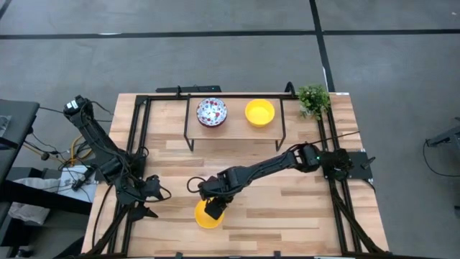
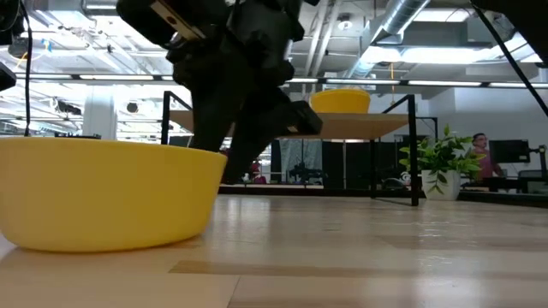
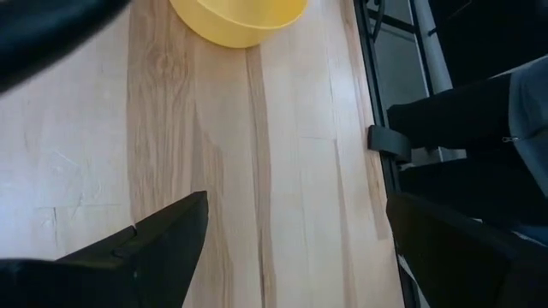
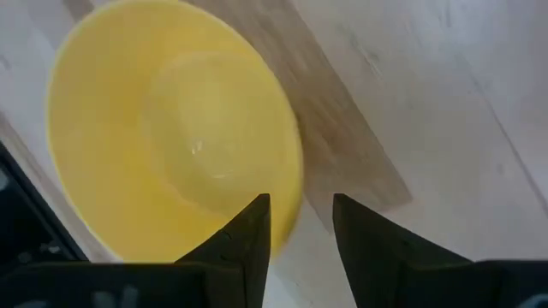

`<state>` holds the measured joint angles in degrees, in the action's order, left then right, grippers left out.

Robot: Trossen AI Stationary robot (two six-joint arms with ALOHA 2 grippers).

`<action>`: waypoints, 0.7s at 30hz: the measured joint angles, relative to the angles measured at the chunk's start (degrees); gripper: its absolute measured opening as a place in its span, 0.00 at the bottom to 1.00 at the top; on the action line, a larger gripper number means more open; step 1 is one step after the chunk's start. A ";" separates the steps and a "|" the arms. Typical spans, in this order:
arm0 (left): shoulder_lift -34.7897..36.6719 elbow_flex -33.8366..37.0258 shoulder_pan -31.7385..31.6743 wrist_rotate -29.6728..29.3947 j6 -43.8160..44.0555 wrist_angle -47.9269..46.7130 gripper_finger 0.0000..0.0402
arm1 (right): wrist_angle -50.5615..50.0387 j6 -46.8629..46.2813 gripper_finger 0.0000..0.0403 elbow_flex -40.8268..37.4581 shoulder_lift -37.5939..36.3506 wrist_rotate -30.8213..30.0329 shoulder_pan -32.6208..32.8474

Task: Pick & Place Mini bowls
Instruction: Stack the yellow bowl on the yellow bowl on the shelf

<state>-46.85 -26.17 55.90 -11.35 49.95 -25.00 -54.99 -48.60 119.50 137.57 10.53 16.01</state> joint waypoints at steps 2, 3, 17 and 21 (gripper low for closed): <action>0.00 0.00 0.00 0.00 0.00 0.09 0.89 | 0.81 -0.01 0.29 0.11 0.39 0.01 -0.02; 0.00 0.00 -0.01 0.00 0.00 0.17 0.89 | 0.66 0.01 0.28 0.11 0.52 0.01 -0.02; 0.00 0.00 0.00 0.02 -0.04 0.64 0.89 | 0.90 1.08 0.02 0.11 0.57 -0.45 -0.02; 0.00 0.00 0.00 0.02 -0.04 0.64 0.89 | -0.08 1.70 0.01 0.11 0.55 -0.74 0.00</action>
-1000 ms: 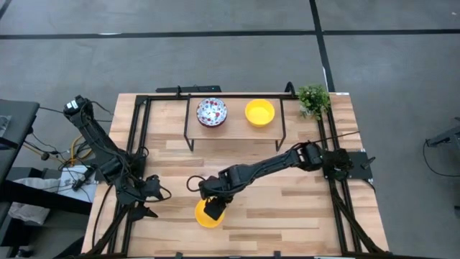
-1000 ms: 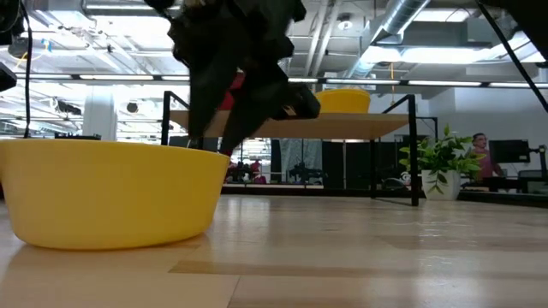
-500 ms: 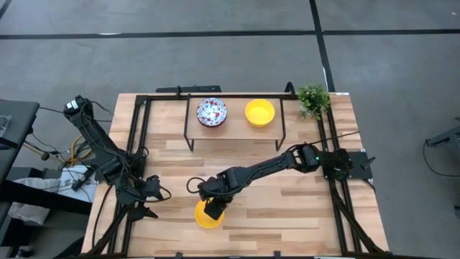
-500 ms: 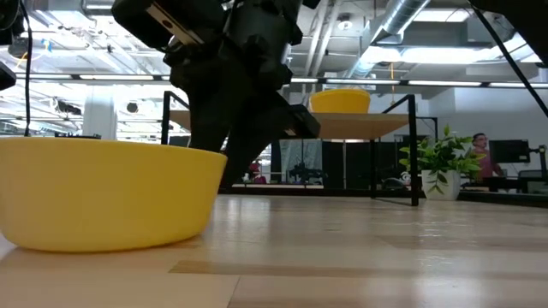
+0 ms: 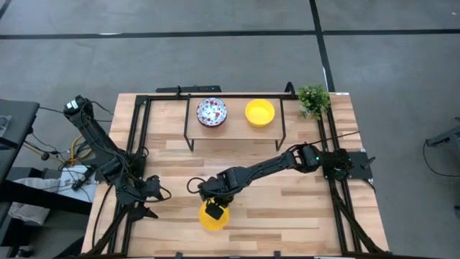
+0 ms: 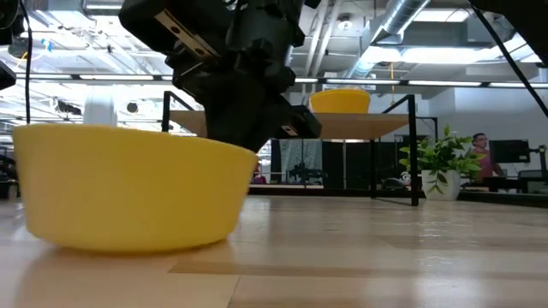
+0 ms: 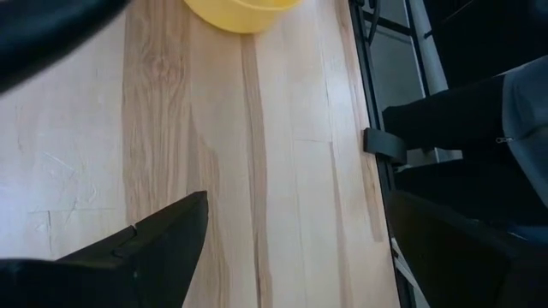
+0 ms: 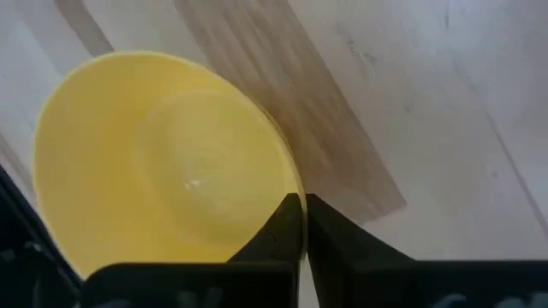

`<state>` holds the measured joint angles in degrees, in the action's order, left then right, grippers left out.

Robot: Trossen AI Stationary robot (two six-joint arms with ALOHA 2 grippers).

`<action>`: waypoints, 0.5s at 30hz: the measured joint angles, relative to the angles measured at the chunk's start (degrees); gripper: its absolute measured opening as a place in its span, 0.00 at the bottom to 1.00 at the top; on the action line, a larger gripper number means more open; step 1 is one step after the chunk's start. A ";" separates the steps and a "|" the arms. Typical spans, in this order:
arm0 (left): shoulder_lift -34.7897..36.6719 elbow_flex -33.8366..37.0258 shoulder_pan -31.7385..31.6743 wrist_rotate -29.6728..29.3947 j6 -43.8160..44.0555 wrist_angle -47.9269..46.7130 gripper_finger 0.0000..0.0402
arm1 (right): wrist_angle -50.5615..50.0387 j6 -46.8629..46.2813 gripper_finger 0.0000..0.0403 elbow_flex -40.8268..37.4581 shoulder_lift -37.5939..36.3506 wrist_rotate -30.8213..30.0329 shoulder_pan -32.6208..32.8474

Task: Pick & Place Mini bowls
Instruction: Stack the yellow bowl on the yellow bowl on the shelf

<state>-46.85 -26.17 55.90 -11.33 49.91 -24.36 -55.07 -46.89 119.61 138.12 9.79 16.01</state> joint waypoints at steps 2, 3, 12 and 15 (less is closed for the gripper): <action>0.00 0.00 0.00 0.00 -0.02 0.00 0.89 | -0.81 0.75 0.01 0.00 -0.05 0.60 -0.01; 0.00 0.00 0.00 -0.01 -0.04 0.00 0.89 | -1.66 0.84 0.01 0.00 -0.31 1.02 0.00; 0.00 0.00 0.00 -0.61 -0.02 0.13 0.89 | -9.73 6.51 0.00 -0.02 -10.17 7.84 -0.77; 0.00 -0.02 0.00 -0.72 0.00 0.44 0.89 | -12.77 9.60 0.00 -0.02 -16.62 9.15 -1.87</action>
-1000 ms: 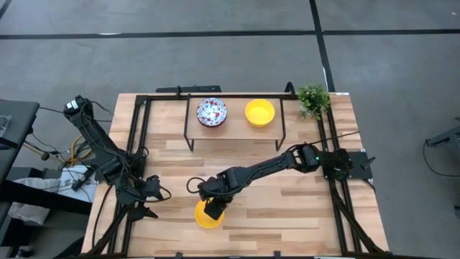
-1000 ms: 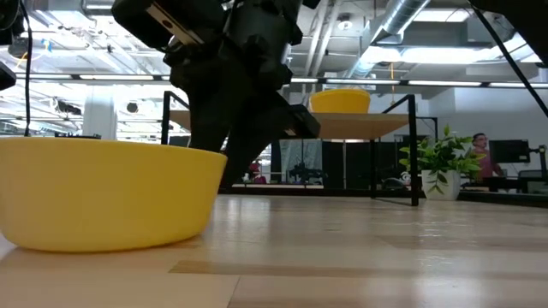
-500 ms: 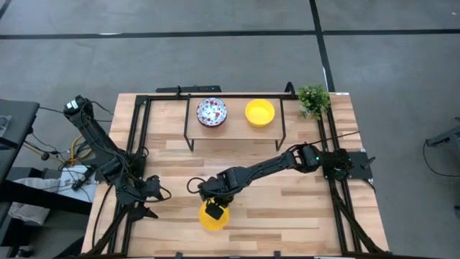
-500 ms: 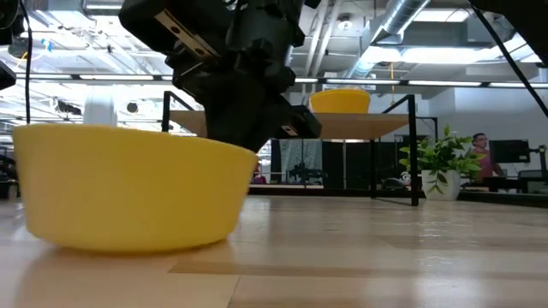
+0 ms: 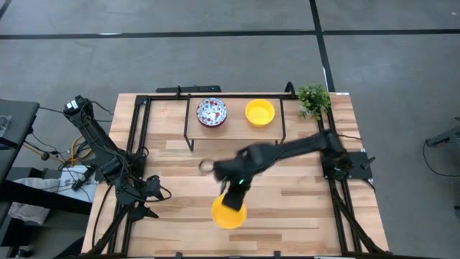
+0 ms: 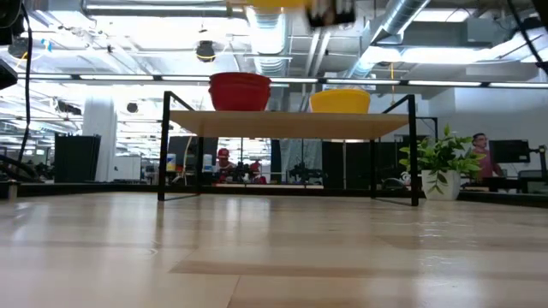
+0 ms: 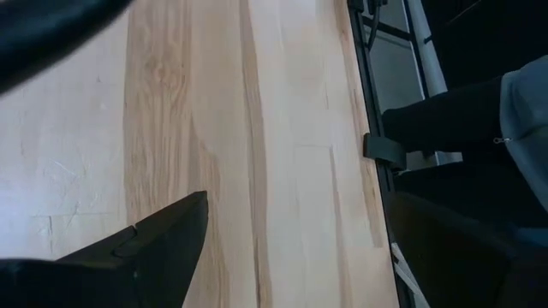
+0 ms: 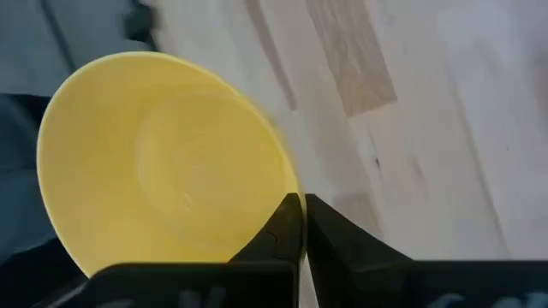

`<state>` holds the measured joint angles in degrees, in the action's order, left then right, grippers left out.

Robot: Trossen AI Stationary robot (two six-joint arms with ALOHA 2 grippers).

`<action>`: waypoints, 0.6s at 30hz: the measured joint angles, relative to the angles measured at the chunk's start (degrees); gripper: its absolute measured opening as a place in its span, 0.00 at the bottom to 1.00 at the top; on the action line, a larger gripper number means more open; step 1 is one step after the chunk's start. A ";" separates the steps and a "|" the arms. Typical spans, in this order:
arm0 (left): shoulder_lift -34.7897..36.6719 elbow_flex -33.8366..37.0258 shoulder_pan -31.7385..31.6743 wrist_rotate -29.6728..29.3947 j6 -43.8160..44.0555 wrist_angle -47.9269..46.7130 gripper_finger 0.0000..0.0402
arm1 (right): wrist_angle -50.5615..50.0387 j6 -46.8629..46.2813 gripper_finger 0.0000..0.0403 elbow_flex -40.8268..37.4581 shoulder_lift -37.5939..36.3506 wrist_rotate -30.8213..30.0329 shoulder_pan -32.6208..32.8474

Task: Pick & Place Mini bowls
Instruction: Stack the yellow bowl on the yellow bowl on the shelf

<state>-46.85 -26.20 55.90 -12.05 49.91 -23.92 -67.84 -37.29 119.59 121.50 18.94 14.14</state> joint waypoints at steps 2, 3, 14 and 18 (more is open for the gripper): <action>-0.02 0.00 -0.01 -0.25 0.02 0.09 0.89 | -2.88 0.25 0.00 0.02 -4.85 0.06 -1.30; -0.02 0.00 -0.02 -0.36 0.03 0.33 0.89 | -4.96 0.16 0.00 0.02 -7.20 -0.42 -2.11; -0.02 0.00 -0.06 -5.71 -0.06 1.65 0.89 | -21.53 -0.35 0.00 0.04 -25.58 -18.26 -14.85; -0.02 0.00 -0.06 -5.78 0.02 2.17 0.89 | -21.98 5.44 0.00 0.04 -27.20 -20.49 -21.79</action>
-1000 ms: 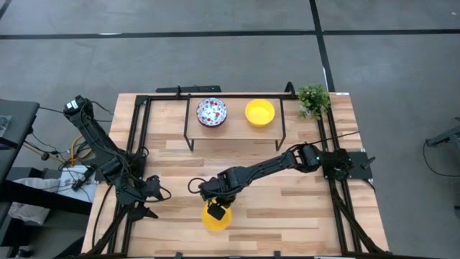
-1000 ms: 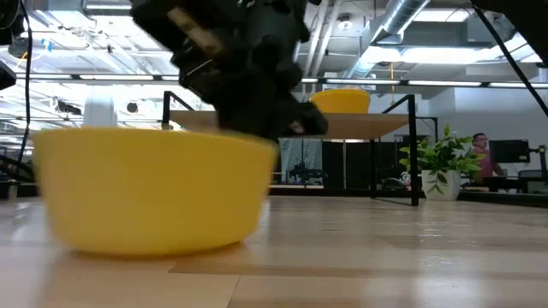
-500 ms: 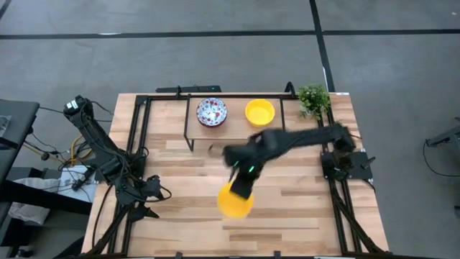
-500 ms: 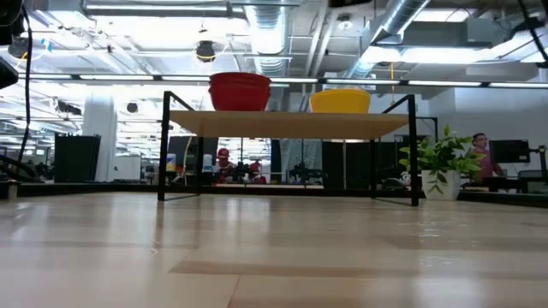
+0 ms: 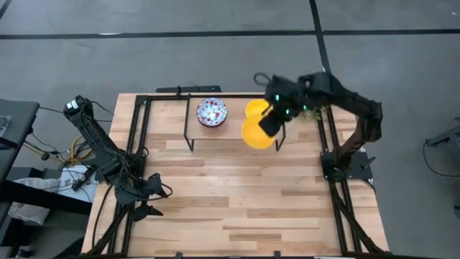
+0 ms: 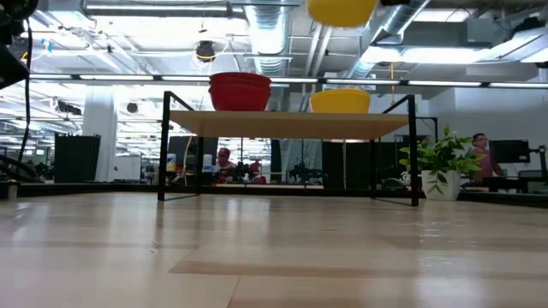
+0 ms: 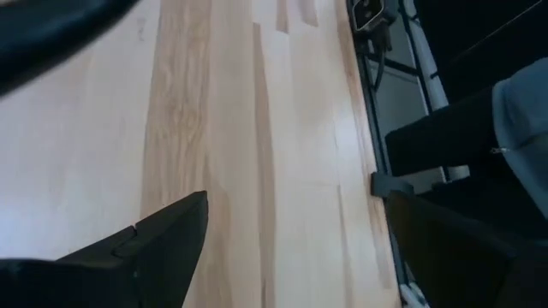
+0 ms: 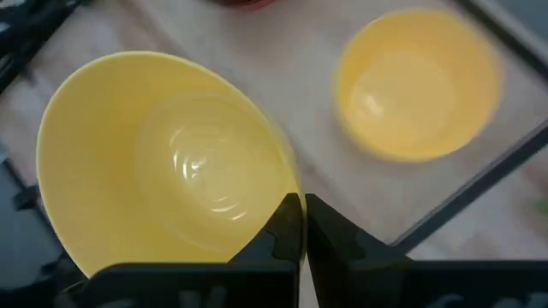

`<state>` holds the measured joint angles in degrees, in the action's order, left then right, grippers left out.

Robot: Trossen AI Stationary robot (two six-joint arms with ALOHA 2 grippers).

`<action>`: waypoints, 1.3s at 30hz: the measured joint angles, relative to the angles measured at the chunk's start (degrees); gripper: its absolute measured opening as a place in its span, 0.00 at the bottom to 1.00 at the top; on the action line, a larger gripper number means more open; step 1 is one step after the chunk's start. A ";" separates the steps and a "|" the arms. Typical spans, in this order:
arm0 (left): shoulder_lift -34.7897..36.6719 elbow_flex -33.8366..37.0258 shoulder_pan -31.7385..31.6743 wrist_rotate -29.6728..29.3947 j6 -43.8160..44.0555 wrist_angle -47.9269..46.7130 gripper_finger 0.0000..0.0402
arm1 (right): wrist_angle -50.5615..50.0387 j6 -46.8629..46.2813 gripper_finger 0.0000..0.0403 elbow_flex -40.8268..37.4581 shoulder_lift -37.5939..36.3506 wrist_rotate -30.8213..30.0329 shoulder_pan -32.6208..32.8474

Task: Pick & Place Mini bowls
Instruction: Stack the yellow bowl on the yellow bowl on the shelf

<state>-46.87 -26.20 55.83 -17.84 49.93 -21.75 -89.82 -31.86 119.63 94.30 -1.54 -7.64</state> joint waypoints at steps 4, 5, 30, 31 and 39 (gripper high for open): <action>0.00 0.00 0.00 -2.71 -0.64 1.98 0.89 | -0.02 8.03 0.00 -0.04 0.76 0.21 -7.86; 0.00 0.00 0.00 -4.40 -1.49 2.43 0.89 | -0.08 9.99 0.00 -0.03 1.04 0.38 -9.60; 30.84 0.31 -43.70 19.60 -38.58 -0.27 0.89 | -0.13 28.02 0.00 -0.02 2.56 6.12 -25.84; 32.06 0.86 -44.38 19.70 -38.95 -0.25 0.89 | -0.15 28.02 0.00 -0.02 2.56 6.12 -26.00; 40.63 8.54 -46.03 19.53 -36.17 3.87 0.89 | 1.45 28.89 0.00 -0.02 2.56 6.07 -26.25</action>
<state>-6.24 -17.66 9.80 1.70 13.76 -17.88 -88.38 -2.97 119.61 96.86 4.52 -33.89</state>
